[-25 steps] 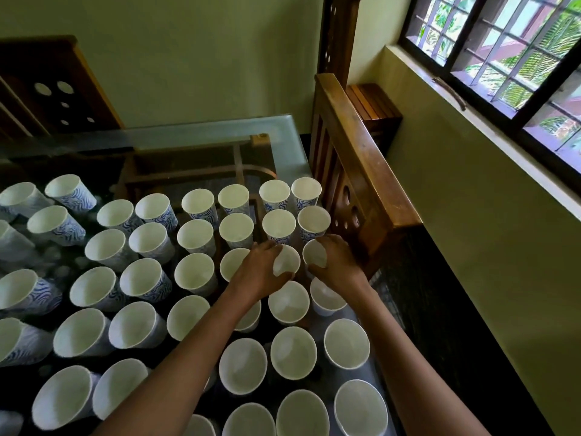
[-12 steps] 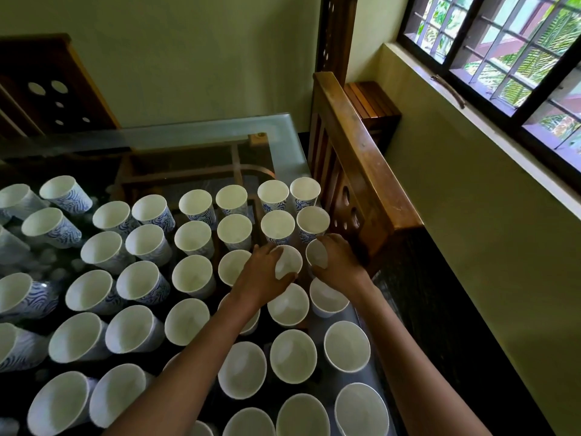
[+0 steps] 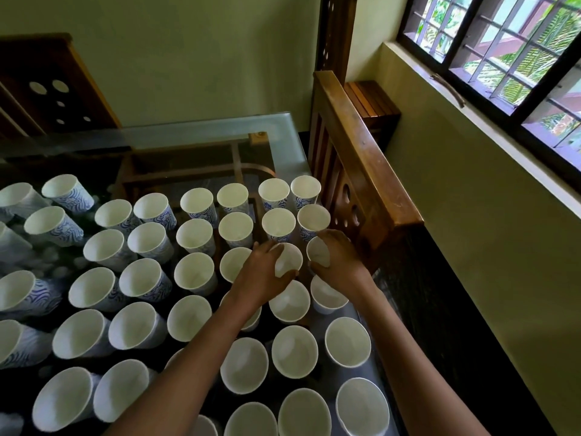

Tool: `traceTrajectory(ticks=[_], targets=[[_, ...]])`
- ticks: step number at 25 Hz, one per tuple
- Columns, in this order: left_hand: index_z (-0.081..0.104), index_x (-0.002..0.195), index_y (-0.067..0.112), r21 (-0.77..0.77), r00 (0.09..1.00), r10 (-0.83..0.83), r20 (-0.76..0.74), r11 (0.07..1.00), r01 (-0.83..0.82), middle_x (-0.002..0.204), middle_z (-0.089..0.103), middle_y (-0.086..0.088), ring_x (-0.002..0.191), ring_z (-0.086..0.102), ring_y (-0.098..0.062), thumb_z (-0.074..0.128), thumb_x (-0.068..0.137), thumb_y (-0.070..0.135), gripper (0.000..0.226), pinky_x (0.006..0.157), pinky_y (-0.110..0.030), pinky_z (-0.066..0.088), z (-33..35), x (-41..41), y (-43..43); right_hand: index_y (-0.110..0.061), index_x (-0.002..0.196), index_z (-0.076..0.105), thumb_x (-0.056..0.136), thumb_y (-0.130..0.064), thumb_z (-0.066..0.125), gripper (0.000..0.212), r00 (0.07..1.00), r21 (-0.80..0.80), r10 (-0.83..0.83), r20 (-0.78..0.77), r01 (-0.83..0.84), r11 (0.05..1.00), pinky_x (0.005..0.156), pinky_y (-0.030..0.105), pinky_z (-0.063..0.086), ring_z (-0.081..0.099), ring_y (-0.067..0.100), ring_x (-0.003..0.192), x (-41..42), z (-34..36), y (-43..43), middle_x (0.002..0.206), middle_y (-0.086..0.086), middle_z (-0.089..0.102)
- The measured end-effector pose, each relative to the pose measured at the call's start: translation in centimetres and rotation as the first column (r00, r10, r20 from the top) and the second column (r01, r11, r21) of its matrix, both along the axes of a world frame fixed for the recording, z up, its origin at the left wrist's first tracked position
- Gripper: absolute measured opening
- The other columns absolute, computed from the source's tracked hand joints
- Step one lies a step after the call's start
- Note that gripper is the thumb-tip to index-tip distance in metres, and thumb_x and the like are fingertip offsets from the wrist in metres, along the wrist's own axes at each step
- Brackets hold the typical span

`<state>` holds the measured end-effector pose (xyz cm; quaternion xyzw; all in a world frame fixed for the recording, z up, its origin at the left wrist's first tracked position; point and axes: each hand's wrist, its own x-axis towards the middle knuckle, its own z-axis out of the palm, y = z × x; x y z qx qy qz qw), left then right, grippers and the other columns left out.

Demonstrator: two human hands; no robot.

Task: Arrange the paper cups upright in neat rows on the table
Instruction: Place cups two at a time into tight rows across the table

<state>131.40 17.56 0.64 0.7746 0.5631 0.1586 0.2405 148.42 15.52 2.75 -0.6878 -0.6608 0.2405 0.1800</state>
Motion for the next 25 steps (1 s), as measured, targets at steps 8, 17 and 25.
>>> traceTrajectory(ticks=[8,17,25], targets=[[0.052,0.13,0.011,0.033,1.0,0.013,0.019,0.999,-0.013,0.136,0.05,-0.009,0.125,0.044,-0.024,0.067,0.08,0.038,0.059,0.103,-0.035,0.037,-0.1,-1.2,-4.9,-0.016,0.134,0.046,0.082,-0.024,0.069,0.058,0.998,0.057,-0.055,-0.008,0.055,0.997,0.104,0.029,0.035,0.037,0.021,0.131,0.8,-1.3,-5.9,0.141,0.004,0.042],[0.056,0.125,0.011,-0.02,1.0,-0.014,0.005,1.0,0.014,0.126,0.058,-0.009,0.117,0.051,-0.024,0.073,0.072,0.04,0.063,0.1,-0.036,0.04,-0.2,-1.3,-6.8,-0.02,0.138,0.038,0.079,-0.036,0.071,0.069,0.995,-0.016,-0.095,-0.003,0.095,0.995,0.1,0.031,0.038,0.036,0.021,0.128,0.4,-2.2,-7.6,0.141,0.003,0.037],[0.052,0.129,0.013,-0.063,1.0,-0.001,-0.009,0.998,0.0,0.131,0.054,-0.007,0.121,0.049,-0.023,0.073,0.074,0.036,0.064,0.102,-0.037,0.039,0.0,-0.7,-6.9,-0.018,0.137,0.04,0.078,-0.03,0.074,0.07,0.991,0.012,-0.136,-0.017,0.136,0.991,0.1,0.031,0.038,0.038,0.022,0.126,0.7,-2.5,-7.3,0.139,0.004,0.039]])
